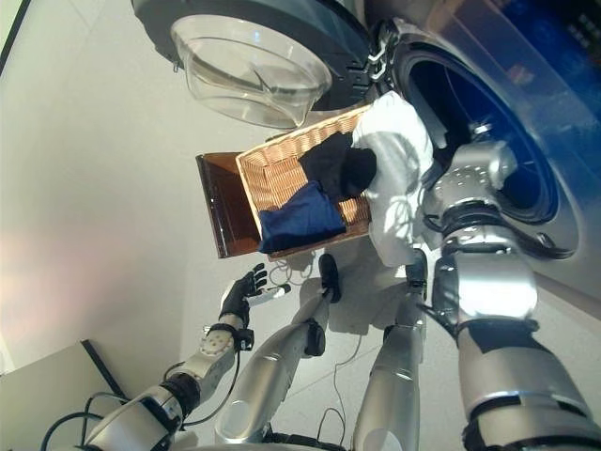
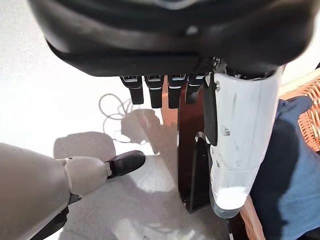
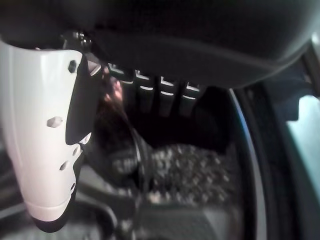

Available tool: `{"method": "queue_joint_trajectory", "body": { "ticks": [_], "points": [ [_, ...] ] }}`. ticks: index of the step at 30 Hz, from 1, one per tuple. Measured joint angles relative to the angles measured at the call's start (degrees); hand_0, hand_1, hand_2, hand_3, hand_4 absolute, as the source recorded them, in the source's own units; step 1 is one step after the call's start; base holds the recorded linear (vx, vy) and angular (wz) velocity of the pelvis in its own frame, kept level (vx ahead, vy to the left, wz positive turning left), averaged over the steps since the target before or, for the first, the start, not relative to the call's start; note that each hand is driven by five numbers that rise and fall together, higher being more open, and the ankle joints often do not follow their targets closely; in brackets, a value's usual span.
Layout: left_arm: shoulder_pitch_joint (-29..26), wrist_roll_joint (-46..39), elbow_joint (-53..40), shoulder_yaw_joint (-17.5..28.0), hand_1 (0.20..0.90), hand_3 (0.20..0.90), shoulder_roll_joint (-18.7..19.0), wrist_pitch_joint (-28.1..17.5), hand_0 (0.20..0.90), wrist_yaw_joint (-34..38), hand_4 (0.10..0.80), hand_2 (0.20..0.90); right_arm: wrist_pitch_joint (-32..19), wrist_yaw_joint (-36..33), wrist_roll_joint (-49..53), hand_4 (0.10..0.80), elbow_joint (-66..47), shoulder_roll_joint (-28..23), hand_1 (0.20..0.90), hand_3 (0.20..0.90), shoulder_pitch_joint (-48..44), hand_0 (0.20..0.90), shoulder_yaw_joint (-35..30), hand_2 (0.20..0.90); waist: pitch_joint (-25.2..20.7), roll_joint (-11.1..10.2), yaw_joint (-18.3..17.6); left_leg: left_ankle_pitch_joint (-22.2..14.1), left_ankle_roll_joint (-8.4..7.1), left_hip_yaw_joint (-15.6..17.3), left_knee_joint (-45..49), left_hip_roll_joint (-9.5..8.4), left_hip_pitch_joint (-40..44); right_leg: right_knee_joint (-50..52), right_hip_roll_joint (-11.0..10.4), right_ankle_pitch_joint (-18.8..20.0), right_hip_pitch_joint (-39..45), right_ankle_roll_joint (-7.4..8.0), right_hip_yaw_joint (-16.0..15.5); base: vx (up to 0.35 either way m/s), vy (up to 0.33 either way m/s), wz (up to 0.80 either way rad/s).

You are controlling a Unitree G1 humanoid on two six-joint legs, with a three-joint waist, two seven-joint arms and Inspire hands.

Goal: Pick up the clothes and place them into the washing machine

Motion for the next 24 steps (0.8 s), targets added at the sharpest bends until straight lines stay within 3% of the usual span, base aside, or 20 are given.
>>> {"method": "queue_joint_trajectory", "body": {
  "ticks": [10,20,24],
  "points": [
    [0.1,0.0,0.0,0.0,0.900,0.900,-0.1,-0.7,0.900,1.0,0.800,0.900,-0.6,-0.1,-1.0,0.800,-8.7,11.5,0.900,0.900,7.3,0.900,1.5,0.900,0.2,-0.3,-0.3,-0.2,-0.09,0.3,0.8,0.17,-0.2,0.1,0.1,-0.1,0.0,-0.61,0.3,0.000,0.000,0.00],
    [0.2,-0.1,0.0,1.5,0.900,0.900,-0.2,-0.7,0.900,1.7,0.800,0.900,-2.7,-1.1,-3.4,0.800,-18.3,14.0,0.900,0.900,12.8,0.900,6.3,0.900,0.8,-1.2,-0.5,-0.5,0.12,0.3,1.4,0.55,-0.4,0.2,0.5,-0.1,0.1,-0.62,0.3,0.000,0.000,0.00],
    [0.2,0.0,-0.1,1.9,0.900,0.900,-0.1,-0.9,0.900,2.6,0.800,0.900,-1.1,-3.8,-14.2,0.800,-22.1,13.6,0.900,0.900,16.9,0.900,12.4,0.900,1.2,-1.7,-0.8,-1.1,-0.31,0.2,2.5,1.28,-0.4,1.0,1.1,-0.3,0.1,-0.85,0.2,-0.005,-0.004,-0.01]
  ]
}}
